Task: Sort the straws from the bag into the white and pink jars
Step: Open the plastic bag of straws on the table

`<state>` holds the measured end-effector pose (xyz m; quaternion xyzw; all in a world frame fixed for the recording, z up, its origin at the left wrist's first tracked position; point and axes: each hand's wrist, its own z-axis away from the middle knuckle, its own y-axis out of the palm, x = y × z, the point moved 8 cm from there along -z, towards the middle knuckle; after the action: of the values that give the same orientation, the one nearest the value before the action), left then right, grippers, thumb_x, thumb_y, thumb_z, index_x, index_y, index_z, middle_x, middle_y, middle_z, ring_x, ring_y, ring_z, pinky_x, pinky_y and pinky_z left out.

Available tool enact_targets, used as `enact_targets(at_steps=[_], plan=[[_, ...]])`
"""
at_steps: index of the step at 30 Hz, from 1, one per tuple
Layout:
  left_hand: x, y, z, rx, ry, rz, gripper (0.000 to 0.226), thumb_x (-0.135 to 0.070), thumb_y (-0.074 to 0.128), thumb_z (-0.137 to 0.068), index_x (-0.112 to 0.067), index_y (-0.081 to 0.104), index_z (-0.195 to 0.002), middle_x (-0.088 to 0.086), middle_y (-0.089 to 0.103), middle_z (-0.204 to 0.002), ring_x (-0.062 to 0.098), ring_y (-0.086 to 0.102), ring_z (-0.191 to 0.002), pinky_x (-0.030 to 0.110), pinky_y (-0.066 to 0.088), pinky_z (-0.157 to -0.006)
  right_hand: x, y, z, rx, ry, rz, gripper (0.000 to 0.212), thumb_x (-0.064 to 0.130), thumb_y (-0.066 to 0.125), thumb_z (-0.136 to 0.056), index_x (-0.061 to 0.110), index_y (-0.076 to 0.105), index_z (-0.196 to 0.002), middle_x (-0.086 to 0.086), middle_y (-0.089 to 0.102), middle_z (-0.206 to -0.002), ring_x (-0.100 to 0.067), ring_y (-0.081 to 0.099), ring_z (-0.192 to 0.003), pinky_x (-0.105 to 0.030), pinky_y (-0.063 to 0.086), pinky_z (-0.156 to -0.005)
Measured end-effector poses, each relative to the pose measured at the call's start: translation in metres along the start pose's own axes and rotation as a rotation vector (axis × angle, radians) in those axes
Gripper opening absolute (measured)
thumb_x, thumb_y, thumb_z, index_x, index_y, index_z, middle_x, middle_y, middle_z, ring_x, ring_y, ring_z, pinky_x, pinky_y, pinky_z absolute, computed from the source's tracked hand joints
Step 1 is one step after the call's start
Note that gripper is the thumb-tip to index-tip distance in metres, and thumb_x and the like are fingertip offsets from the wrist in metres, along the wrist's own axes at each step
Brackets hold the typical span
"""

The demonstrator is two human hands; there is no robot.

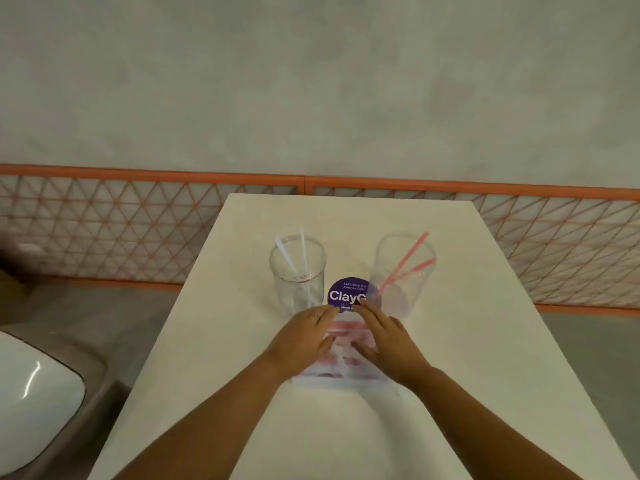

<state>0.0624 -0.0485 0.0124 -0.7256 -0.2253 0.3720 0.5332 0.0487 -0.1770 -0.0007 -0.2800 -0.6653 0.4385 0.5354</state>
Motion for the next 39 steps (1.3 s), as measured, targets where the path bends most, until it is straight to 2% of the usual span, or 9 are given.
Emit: enact_targets(at_steps=[5,8,12,16,19,22,26,31,39], plan=[[0.012,0.026,0.000,0.092,-0.048,0.096,0.053,-0.033,0.044,-0.096,-0.012,0.031,-0.143,0.005,0.040,-0.146,0.018,0.037,-0.134,0.024,0.023,-0.111,-0.016,0.025,-0.003,0.117,0.030,0.011,0.064,0.054,0.043,-0.091,0.028,0.022,-0.145,0.008,0.025,-0.154,-0.012,0.023,-0.142,-0.034,0.022,-0.115],[0.015,0.032,0.000,0.054,-0.021,0.087,0.053,-0.040,0.036,-0.094,-0.009,0.042,-0.136,0.008,0.049,-0.139,0.021,0.046,-0.128,0.025,0.027,-0.108,-0.023,0.034,-0.006,0.120,0.020,0.024,0.079,0.074,0.016,-0.081,0.027,0.025,-0.145,0.006,0.026,-0.154,-0.014,0.026,-0.141,-0.037,0.022,-0.116],[0.018,0.041,-0.001,0.062,-0.005,0.080,0.071,-0.058,0.019,-0.092,-0.007,0.046,-0.133,0.010,0.051,-0.138,0.022,0.047,-0.128,0.027,0.024,-0.108,-0.030,0.047,-0.009,0.153,-0.012,0.050,0.081,0.072,0.001,-0.081,0.028,0.029,-0.144,0.004,0.028,-0.154,-0.016,0.024,-0.142,-0.039,0.018,-0.117],[0.028,0.053,-0.002,0.118,-0.049,0.101,0.075,-0.060,0.013,-0.090,-0.009,0.045,-0.135,0.009,0.048,-0.140,0.021,0.044,-0.130,0.030,0.024,-0.110,-0.036,0.051,-0.011,0.128,-0.012,0.031,0.078,0.069,0.002,-0.085,0.026,0.035,-0.142,0.001,0.034,-0.151,-0.018,0.029,-0.141,-0.040,0.019,-0.116],[0.029,0.063,-0.001,0.139,-0.078,0.083,0.060,-0.050,0.029,-0.092,-0.008,0.052,-0.128,0.009,0.055,-0.133,0.023,0.053,-0.123,0.036,0.037,-0.105,-0.036,0.052,-0.012,0.107,-0.010,0.018,0.073,0.065,0.006,-0.089,0.024,0.040,-0.140,-0.001,0.039,-0.149,-0.020,0.034,-0.138,-0.040,0.021,-0.113],[0.024,0.060,-0.001,0.068,-0.098,0.192,0.043,-0.031,0.044,-0.088,-0.006,0.059,-0.120,0.011,0.061,-0.125,0.023,0.059,-0.115,0.037,0.048,-0.098,-0.031,0.046,-0.010,0.036,-0.064,-0.013,0.060,0.055,0.019,-0.095,0.020,0.050,-0.132,-0.004,0.052,-0.138,-0.023,0.047,-0.129,-0.042,0.033,-0.107],[0.019,0.048,0.002,-0.121,-0.096,0.142,0.022,-0.012,0.067,-0.077,-0.007,0.068,-0.098,0.009,0.071,-0.097,0.021,0.069,-0.083,0.024,0.053,-0.074,-0.022,0.040,-0.002,-0.044,-0.165,-0.030,0.051,0.055,0.038,-0.091,0.018,0.058,-0.119,-0.003,0.064,-0.120,-0.018,0.058,-0.110,-0.031,0.042,-0.097],[0.012,0.031,-0.001,-0.108,-0.060,0.116,0.025,-0.027,0.044,-0.085,-0.012,0.062,-0.076,0.002,0.065,-0.074,0.019,0.061,-0.060,0.024,0.040,-0.057,-0.016,0.028,0.000,-0.173,-0.190,-0.092,0.022,0.029,0.051,-0.089,0.013,0.063,-0.098,-0.004,0.067,-0.091,-0.016,0.053,-0.083,-0.024,0.047,-0.070],[-0.010,-0.009,0.027,-0.119,-0.010,0.267,0.024,-0.030,0.041,-0.092,-0.015,0.055,-0.081,0.000,0.060,-0.076,0.017,0.056,-0.063,0.028,0.047,-0.057,0.015,-0.002,0.031,-0.244,-0.244,-0.129,0.020,0.029,0.045,-0.095,0.020,0.057,-0.108,-0.002,0.064,-0.094,-0.013,0.052,-0.085,-0.019,0.044,-0.072]])
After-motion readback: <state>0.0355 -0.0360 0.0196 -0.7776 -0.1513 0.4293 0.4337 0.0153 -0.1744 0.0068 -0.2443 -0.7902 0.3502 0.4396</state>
